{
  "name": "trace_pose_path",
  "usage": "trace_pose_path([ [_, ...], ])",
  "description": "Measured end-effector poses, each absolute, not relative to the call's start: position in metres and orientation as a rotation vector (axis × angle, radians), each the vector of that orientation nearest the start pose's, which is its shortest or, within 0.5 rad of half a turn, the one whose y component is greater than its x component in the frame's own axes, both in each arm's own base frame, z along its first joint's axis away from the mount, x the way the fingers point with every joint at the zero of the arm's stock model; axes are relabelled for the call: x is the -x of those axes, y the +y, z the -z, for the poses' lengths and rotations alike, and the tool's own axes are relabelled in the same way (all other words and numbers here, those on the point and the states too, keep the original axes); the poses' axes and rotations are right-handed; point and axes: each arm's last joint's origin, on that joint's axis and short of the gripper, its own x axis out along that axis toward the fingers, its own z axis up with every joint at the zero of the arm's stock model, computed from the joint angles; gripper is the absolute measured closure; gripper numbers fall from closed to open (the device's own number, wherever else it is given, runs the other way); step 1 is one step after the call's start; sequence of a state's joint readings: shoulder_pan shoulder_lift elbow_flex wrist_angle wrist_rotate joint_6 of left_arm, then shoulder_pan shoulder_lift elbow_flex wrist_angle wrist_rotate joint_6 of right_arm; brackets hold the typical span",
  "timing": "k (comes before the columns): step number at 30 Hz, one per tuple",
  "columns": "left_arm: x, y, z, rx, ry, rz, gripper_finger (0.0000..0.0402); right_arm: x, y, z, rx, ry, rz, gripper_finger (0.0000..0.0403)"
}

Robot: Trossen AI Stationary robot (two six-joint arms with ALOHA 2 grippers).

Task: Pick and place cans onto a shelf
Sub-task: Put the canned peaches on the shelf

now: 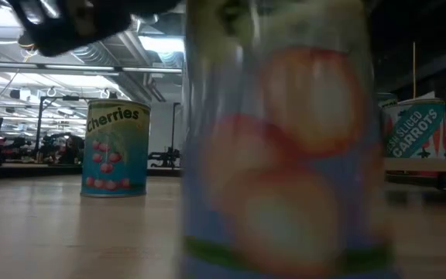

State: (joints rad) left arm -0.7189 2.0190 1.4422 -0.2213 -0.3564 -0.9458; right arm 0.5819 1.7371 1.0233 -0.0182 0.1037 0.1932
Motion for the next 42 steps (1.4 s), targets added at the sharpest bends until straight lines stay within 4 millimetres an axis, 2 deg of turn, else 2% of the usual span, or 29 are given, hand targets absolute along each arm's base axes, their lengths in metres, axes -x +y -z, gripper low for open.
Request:
trace_pose_path([
  [8, -0.349, -0.266, -0.19, 0.493, 0.766, -0.041, 0.0277, -0.299, 0.203, -0.185, 0.055, 0.724, -0.414, 0.0391],
  [24, -0.35, -0.265, -0.19, 0.492, 0.765, -0.044, 0.0277, -0.298, 0.202, -0.184, 0.069, 0.751, -0.41, 0.0391],
  [35, -0.349, -0.266, -0.19, 0.491, 0.765, -0.042, 0.0277, -0.301, 0.205, -0.22, 0.133, 0.91, -0.384, 0.0391],
  [42, -0.349, -0.266, -0.19, 0.491, 0.765, -0.041, 0.0277, -0.305, 0.208, -0.233, 0.114, 0.876, -0.39, 0.0389],
])
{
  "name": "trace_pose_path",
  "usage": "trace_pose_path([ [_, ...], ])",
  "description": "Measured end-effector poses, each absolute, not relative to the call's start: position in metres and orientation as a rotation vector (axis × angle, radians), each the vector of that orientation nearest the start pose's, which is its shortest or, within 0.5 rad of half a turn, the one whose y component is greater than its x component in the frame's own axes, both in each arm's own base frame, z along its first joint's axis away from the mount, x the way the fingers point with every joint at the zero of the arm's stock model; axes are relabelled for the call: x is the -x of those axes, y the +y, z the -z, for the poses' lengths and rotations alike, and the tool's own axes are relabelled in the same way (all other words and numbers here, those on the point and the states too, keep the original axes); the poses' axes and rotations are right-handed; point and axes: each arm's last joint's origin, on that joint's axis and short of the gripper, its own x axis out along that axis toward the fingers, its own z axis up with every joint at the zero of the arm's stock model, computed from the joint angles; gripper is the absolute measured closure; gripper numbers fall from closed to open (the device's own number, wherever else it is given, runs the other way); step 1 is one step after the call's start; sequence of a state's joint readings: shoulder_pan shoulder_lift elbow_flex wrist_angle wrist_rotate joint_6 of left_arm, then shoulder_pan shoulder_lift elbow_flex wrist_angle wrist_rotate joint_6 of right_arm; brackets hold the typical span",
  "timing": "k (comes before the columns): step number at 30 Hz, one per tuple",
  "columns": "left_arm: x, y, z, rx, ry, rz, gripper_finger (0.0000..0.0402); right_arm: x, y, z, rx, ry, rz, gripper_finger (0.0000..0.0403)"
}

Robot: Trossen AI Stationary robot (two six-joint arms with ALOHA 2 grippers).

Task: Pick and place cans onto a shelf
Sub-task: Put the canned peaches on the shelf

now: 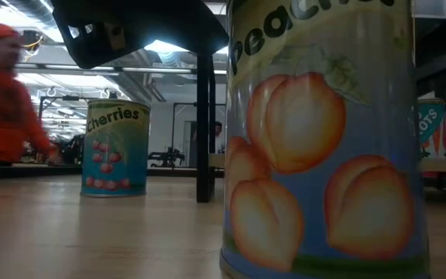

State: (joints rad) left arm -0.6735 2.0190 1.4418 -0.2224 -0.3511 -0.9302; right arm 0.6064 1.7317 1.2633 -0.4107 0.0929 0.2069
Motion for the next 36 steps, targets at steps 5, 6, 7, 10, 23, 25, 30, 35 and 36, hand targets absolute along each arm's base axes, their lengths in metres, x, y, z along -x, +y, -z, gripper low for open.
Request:
trace_pose_path([
  [5, -0.349, -0.266, -0.19, 0.491, 0.765, -0.042, 0.0277, -0.305, 0.208, -0.232, 0.113, 0.879, -0.389, 0.0347],
  [6, -0.349, -0.266, -0.19, 0.491, 0.765, -0.041, 0.0277, -0.305, 0.208, -0.233, 0.113, 0.878, -0.388, 0.0334],
  [7, -0.349, -0.266, -0.19, 0.491, 0.765, -0.041, 0.0277, -0.305, 0.208, -0.233, 0.112, 0.876, -0.389, 0.0321],
  [10, -0.349, -0.266, -0.19, 0.492, 0.765, -0.041, 0.0277, -0.306, 0.209, -0.234, 0.078, 0.869, -0.377, 0.0286],
  [23, -0.349, -0.266, -0.19, 0.491, 0.766, -0.041, 0.0277, -0.315, 0.202, -0.237, -0.264, 0.848, -0.15, 0.0261],
  [25, -0.349, -0.266, -0.19, 0.491, 0.766, -0.041, 0.0277, -0.316, 0.203, -0.238, -0.272, 0.831, -0.156, 0.0261],
  [30, -0.349, -0.266, -0.19, 0.49, 0.764, -0.043, 0.0277, -0.318, 0.205, -0.239, -0.288, 0.8, -0.165, 0.0261],
  [35, -0.349, -0.266, -0.19, 0.49, 0.764, -0.043, 0.0277, -0.325, 0.209, -0.225, -0.273, 0.805, -0.145, 0.0261],
  [36, -0.349, -0.266, -0.19, 0.491, 0.764, -0.043, 0.0277, -0.326, 0.209, -0.222, -0.27, 0.807, -0.145, 0.0261],
])
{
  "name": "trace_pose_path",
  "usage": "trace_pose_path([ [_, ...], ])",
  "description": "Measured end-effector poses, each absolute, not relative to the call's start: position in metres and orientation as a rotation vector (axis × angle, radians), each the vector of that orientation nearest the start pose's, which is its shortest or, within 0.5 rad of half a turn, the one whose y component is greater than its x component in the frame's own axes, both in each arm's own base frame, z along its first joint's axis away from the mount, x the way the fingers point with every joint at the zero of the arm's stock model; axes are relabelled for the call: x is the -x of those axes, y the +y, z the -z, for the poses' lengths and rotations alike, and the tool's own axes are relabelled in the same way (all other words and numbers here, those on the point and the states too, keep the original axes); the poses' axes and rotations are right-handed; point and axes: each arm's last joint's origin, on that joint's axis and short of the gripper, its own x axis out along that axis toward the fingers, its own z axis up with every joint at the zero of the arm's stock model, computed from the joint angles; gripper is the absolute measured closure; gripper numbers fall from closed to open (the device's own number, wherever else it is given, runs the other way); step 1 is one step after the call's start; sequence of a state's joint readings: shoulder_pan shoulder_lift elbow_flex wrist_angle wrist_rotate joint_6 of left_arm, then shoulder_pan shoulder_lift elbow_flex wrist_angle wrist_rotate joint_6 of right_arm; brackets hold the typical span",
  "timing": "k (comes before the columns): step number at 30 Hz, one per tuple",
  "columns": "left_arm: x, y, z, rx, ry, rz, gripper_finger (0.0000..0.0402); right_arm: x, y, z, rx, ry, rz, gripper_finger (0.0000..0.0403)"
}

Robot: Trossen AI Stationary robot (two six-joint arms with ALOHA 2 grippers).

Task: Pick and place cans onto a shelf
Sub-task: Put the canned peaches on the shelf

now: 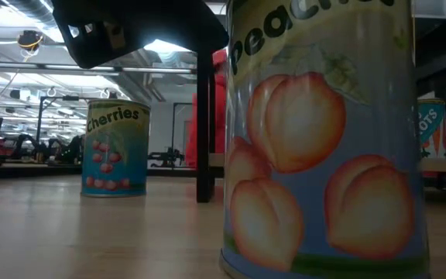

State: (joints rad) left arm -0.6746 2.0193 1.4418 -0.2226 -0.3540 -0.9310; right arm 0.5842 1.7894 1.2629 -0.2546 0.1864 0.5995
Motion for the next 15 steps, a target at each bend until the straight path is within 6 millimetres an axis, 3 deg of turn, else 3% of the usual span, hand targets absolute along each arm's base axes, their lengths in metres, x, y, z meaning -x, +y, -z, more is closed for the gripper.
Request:
trace_pose_path([
  [11, -0.349, -0.266, -0.19, 0.49, 0.764, -0.044, 0.0277, -0.328, 0.211, -0.215, -0.257, 0.826, -0.142, 0.0261],
  [15, -0.349, -0.266, -0.19, 0.49, 0.764, -0.044, 0.0277, -0.33, 0.212, -0.204, -0.244, 0.855, -0.132, 0.0261],
])
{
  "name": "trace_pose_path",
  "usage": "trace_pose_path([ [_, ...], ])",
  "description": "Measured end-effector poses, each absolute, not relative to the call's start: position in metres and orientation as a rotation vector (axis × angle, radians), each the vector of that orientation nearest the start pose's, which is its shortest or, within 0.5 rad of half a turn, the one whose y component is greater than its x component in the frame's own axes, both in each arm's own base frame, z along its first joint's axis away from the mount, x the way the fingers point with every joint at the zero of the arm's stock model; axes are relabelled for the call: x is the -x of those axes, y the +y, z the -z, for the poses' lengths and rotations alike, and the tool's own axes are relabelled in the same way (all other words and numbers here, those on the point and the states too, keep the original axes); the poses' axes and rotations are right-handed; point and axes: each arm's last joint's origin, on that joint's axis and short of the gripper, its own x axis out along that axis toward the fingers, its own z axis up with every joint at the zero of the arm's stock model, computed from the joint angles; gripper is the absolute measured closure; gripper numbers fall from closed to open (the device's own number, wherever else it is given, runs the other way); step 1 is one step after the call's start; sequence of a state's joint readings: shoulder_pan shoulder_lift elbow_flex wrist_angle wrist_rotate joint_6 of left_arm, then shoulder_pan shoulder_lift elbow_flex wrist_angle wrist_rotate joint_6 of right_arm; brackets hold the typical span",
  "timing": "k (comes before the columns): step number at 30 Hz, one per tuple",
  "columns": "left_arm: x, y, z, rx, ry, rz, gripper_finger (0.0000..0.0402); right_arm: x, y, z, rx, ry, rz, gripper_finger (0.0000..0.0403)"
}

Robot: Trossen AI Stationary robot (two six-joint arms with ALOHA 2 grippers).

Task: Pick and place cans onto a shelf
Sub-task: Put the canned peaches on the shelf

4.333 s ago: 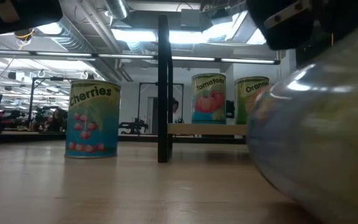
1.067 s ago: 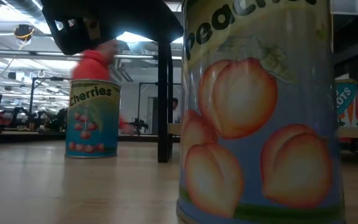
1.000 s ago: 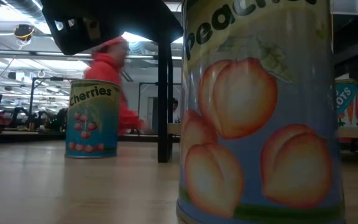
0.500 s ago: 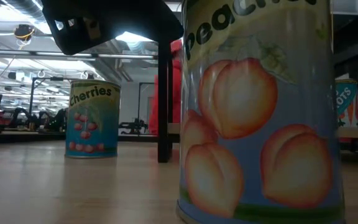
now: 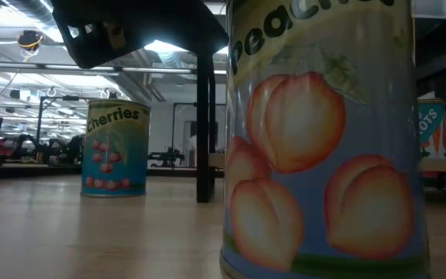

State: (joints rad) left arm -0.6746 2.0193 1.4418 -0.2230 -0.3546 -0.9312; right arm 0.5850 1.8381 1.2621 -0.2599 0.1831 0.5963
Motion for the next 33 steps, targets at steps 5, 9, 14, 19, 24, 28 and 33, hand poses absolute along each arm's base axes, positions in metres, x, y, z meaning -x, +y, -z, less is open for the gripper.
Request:
trace_pose_path([
  [5, -0.3488, -0.2661, -0.1898, 0.49, 0.764, -0.044, 0.0277, -0.3332, 0.2144, -0.1923, -0.235, 0.875, -0.125, 0.0261],
  [9, -0.3487, -0.2663, -0.1898, 0.49, 0.765, -0.043, 0.0277, -0.3337, 0.2147, -0.1915, -0.235, 0.875, -0.125, 0.0269],
  [14, -0.3487, -0.2663, -0.1898, 0.49, 0.765, -0.043, 0.0277, -0.3337, 0.2148, -0.1915, -0.233, 0.875, -0.129, 0.0307],
  [19, -0.3487, -0.2662, -0.1898, 0.49, 0.764, -0.044, 0.0277, -0.3338, 0.2146, -0.1916, -0.232, 0.877, -0.129, 0.0355],
  [24, -0.3489, -0.2659, -0.1898, 0.49, 0.763, -0.046, 0.0277, -0.3336, 0.2149, -0.1915, -0.226, 0.889, -0.155, 0.0394],
  [28, -0.3489, -0.2659, -0.1898, 0.49, 0.763, -0.045, 0.0277, -0.3335, 0.2151, -0.1915, -0.198, 0.89, -0.177, 0.0396],
  [33, -0.3488, -0.2661, -0.1898, 0.49, 0.763, -0.045, 0.0277, -0.3316, 0.2149, -0.1937, -0.193, 0.898, -0.191, 0.0399],
])
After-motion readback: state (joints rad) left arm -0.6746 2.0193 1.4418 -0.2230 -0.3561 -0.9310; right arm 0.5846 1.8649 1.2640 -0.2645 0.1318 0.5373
